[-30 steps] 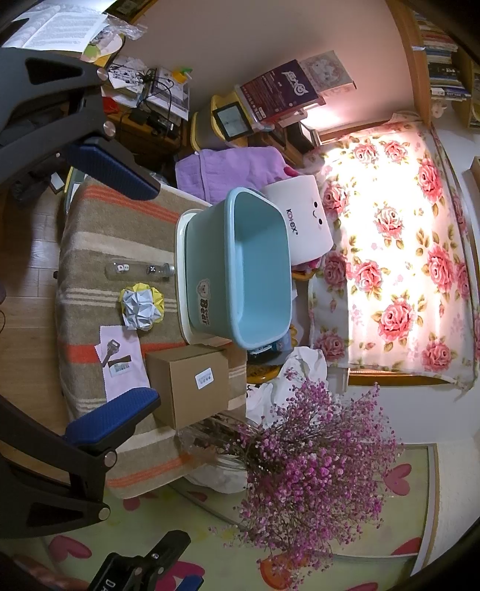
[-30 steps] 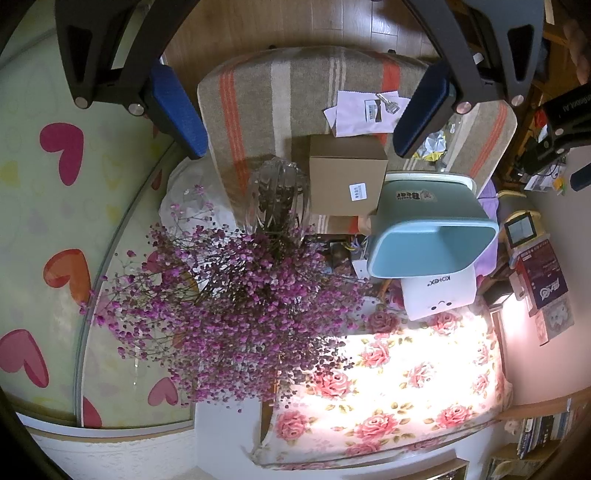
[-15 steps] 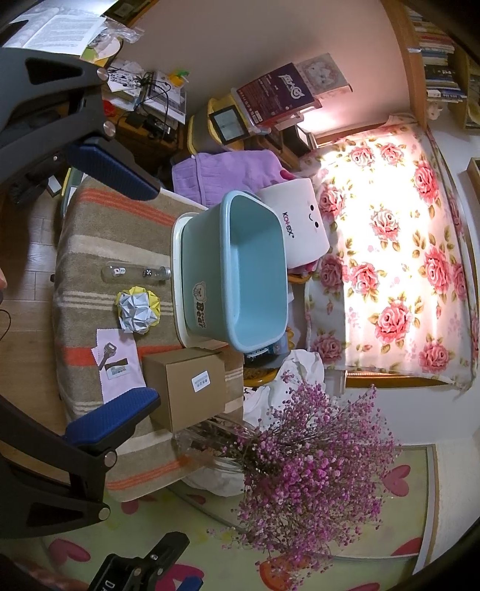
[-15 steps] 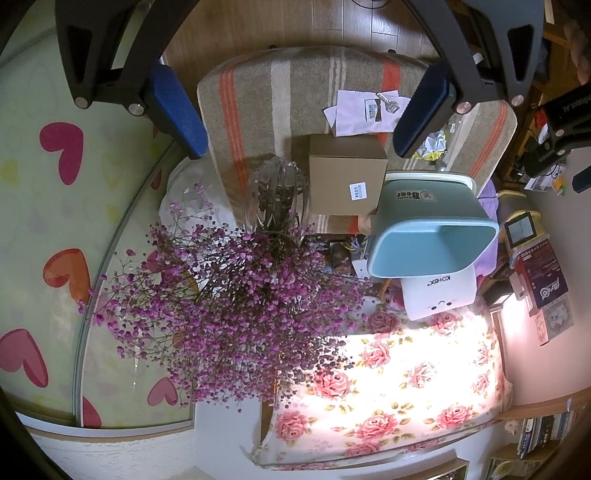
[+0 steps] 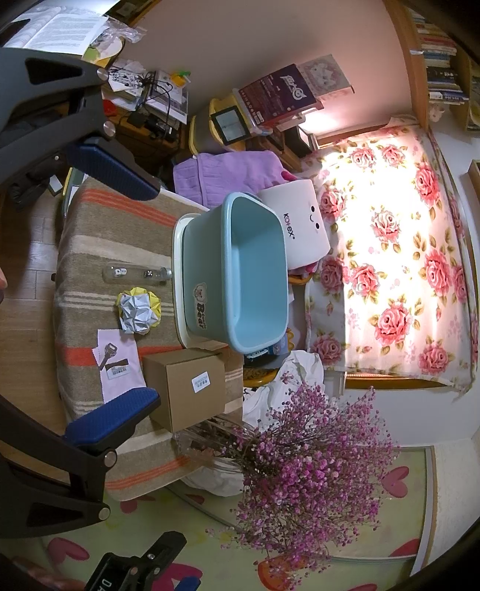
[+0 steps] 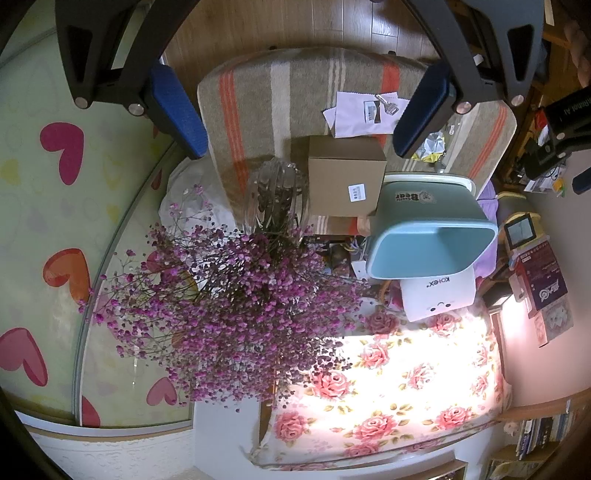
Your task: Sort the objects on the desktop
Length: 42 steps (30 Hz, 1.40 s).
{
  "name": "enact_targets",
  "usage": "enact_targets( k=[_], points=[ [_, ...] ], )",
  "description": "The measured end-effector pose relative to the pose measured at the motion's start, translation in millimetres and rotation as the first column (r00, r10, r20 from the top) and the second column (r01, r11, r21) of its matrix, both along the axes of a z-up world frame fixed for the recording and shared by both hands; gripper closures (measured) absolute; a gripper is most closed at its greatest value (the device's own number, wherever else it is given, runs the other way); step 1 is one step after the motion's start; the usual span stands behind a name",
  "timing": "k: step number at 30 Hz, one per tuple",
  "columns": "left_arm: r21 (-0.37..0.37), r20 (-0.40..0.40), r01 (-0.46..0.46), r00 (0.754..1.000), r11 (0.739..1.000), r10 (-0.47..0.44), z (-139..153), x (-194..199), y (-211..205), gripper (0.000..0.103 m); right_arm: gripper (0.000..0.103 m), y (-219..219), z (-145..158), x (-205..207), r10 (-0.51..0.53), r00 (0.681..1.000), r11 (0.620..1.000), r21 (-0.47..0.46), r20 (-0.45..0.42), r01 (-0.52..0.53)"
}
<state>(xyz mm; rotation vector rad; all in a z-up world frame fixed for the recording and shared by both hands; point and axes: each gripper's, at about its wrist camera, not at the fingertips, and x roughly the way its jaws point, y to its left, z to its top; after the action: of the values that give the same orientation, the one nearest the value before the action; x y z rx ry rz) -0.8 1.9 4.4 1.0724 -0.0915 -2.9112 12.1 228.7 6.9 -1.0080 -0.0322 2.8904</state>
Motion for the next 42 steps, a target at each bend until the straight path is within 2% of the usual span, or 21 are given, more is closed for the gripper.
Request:
enact_targets(
  k=[42],
  points=[
    [0.01,-0.019,-0.005,1.0,1.0,0.005,0.5,4.9,-6.9,0.0,0.0,-5.6,-0.6,3.9,0.019,1.0,1.0,0.0,-0.002,-0.019]
  ],
)
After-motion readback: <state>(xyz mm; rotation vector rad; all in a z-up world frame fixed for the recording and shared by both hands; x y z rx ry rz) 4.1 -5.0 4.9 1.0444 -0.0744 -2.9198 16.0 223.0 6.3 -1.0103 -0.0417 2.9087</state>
